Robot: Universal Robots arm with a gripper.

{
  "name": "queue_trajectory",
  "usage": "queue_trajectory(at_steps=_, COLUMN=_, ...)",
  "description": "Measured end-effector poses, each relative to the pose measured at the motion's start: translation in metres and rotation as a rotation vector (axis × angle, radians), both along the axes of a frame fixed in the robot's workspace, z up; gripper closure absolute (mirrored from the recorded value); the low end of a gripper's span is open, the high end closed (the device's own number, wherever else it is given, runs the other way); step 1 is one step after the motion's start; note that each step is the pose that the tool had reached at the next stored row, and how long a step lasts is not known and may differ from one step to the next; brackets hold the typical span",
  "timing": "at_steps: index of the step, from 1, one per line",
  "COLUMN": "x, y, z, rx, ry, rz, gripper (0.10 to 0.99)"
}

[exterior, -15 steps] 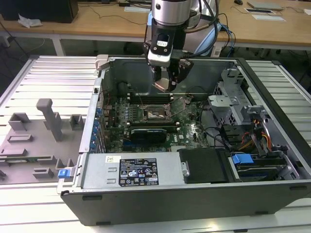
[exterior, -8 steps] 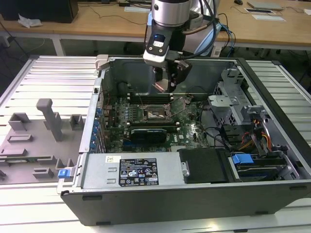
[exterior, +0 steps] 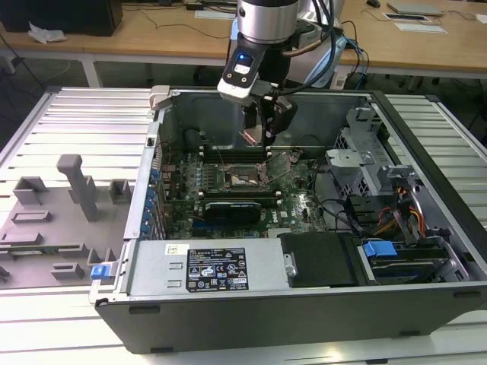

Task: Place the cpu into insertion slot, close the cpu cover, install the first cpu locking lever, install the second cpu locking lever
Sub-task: 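Place the cpu into insertion slot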

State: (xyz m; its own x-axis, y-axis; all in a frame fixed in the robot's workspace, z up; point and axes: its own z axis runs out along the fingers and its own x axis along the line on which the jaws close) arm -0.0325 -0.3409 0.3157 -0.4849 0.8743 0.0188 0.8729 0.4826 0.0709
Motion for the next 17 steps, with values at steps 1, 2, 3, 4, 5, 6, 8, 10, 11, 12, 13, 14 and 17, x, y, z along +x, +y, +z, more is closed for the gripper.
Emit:
queue_trajectory(at_steps=1, x=0.0, y=0.0, z=-0.0002, rx=0.0, ry=0.0, rz=-0.009, gripper=0.545)
queue_trajectory(at_steps=2, x=0.0, y=0.0, z=-0.0003, rx=0.0, ry=0.0, rz=-0.017, gripper=0.545)
queue_trajectory(at_steps=3, x=0.0, y=0.0, z=-0.0006, rx=0.0, ry=0.0, rz=-0.033, gripper=0.545)
queue_trajectory(at_steps=4, x=0.0, y=0.0, z=-0.0007, rx=0.0, ry=0.0, rz=-0.046, gripper=0.545)
queue_trajectory(at_steps=5, x=0.0, y=0.0, z=-0.0007, rx=0.0, ry=0.0, rz=-0.047, gripper=0.545)
queue_trajectory(at_steps=6, x=0.0, y=0.0001, z=-0.0012, rx=0.0, ry=-0.0006, rz=-0.047, gripper=0.545)
queue_trajectory(at_steps=8, x=-0.0003, y=0.0001, z=-0.0031, rx=0.0, ry=-0.0019, rz=-0.052, gripper=0.545)
queue_trajectory(at_steps=10, x=-0.0002, y=0.0001, z=-0.0066, rx=0.0, ry=-0.0019, rz=-0.089, gripper=0.545)
queue_trajectory(at_steps=11, x=-0.0002, y=0.0001, z=-0.008, rx=0.0, ry=-0.0019, rz=-0.102, gripper=0.545)
queue_trajectory(at_steps=12, x=-0.0002, y=0.0001, z=-0.0092, rx=0.0, ry=-0.0019, rz=-0.114, gripper=0.545)
queue_trajectory(at_steps=13, x=-0.0002, y=0.0001, z=-0.011, rx=0.0, ry=-0.0019, rz=-0.132, gripper=0.545)
queue_trajectory(at_steps=14, x=-0.0002, y=0.0001, z=-0.0124, rx=0.0, ry=-0.0019, rz=-0.145, gripper=0.545)
queue_trajectory(at_steps=17, x=-0.0002, y=0.0002, z=-0.0163, rx=0.0, ry=-0.0019, rz=-0.185, gripper=0.545)
